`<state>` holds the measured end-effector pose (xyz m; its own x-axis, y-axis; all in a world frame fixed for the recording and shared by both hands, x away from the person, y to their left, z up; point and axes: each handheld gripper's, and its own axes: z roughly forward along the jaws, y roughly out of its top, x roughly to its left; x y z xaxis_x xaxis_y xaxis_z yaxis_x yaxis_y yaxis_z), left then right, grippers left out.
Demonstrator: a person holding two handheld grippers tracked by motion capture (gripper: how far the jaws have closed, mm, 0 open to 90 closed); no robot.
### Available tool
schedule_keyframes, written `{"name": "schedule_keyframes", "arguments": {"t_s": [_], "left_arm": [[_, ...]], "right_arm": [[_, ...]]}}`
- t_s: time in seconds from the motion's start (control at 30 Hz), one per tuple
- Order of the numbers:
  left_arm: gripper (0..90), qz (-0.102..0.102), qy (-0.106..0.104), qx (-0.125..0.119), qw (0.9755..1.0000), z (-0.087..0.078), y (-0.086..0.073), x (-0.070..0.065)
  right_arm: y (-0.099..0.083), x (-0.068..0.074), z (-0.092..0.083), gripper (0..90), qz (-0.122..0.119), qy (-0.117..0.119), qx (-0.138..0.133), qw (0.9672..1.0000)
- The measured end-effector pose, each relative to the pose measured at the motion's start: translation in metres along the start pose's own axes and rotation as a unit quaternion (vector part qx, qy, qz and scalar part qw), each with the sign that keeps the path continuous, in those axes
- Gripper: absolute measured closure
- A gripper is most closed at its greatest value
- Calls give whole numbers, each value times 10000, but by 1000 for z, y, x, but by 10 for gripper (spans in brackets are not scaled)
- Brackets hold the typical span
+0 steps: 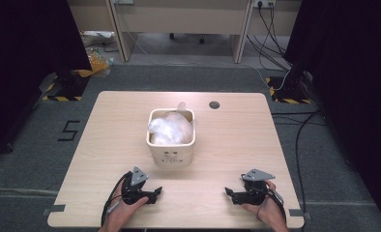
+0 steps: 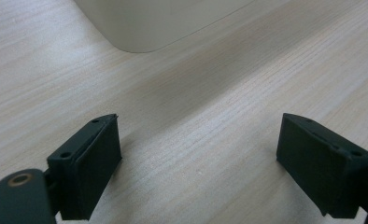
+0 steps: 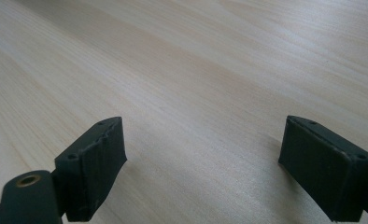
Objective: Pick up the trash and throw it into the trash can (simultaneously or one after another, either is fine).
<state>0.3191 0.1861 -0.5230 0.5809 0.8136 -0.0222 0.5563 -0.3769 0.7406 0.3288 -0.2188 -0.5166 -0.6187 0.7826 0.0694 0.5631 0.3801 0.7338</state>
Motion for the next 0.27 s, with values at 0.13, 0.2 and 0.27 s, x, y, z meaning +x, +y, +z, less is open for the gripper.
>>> {"name": "schedule_keyframes", "arguments": {"t_s": [0.13,0.2,0.27], "left_arm": [[128,-1,-1,0,10000,0,0,0],[129,0,-2,0,10000,0,0,0],[128,-2,-2,-1,10000,0,0,0]], "right_arm": [[0,0,0,144,5,6,-6,10000],[0,0,0,144,7,7,-6,10000],[0,0,0,144,-1,3,0,10000]]}}
